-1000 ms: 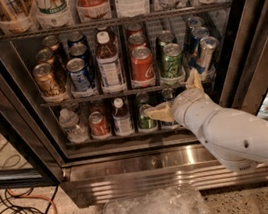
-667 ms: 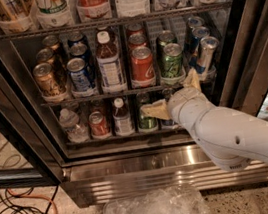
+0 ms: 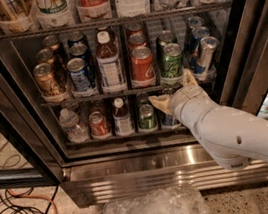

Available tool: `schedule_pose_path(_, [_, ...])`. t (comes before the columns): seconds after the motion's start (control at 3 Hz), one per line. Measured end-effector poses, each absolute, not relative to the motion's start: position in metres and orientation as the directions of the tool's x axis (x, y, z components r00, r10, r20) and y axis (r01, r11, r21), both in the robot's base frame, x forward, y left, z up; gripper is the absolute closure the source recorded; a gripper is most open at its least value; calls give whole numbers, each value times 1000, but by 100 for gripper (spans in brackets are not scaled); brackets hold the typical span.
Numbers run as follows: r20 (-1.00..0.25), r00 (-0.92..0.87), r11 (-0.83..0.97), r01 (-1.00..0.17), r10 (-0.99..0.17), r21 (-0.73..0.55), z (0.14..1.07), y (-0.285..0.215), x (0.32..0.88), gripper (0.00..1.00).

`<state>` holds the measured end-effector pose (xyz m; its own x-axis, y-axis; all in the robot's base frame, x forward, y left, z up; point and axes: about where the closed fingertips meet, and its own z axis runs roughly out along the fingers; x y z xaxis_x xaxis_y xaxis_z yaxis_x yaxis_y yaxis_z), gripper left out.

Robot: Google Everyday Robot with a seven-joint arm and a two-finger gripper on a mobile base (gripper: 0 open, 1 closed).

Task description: Pick redbull can from middle shelf of fridge

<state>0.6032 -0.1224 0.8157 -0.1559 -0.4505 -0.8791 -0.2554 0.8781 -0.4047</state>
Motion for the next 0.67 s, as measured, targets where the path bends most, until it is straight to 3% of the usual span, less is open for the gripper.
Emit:
schedule_pose_path(0.33, [-887,-115,888,-176,-447,-425,837,-144,613,0])
schedule_pose_path(0.67, [-917,-56,919,-5,-394,-395,875,-187,623,2])
